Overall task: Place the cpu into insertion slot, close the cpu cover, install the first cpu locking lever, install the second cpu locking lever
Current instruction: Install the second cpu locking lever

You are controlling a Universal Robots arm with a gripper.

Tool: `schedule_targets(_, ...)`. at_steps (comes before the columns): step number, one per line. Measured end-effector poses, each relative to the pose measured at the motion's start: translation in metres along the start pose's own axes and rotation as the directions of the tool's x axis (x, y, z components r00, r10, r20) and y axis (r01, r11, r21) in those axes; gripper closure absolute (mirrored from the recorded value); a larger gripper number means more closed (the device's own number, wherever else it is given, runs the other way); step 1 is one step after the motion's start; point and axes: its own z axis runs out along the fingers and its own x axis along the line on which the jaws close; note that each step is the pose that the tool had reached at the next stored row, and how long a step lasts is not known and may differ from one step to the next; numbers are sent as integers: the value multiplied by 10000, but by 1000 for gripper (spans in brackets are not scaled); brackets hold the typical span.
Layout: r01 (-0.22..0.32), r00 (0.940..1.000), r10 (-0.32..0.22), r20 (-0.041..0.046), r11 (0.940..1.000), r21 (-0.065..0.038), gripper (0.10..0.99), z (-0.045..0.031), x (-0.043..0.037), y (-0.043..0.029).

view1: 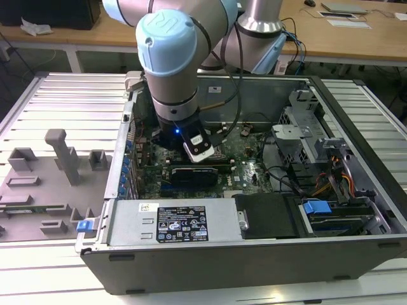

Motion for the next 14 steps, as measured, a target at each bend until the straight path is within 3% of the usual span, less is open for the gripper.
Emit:
schedule_targets(4, 2, 10000, -2, -1, 10000, 23, 980, -162, -17, 44)
schedule_targets(7, 17, 10000, -17, -2, 9997, 243, 980, -170, -74, 49)
schedule_targets(11, 27, 10000, -25, -30, 9978, 657, 980, -154, -237, 56)
schedule_targets(14, 42, 10000, -38, -43, 9964, 846, 980, -137, -370, 74)
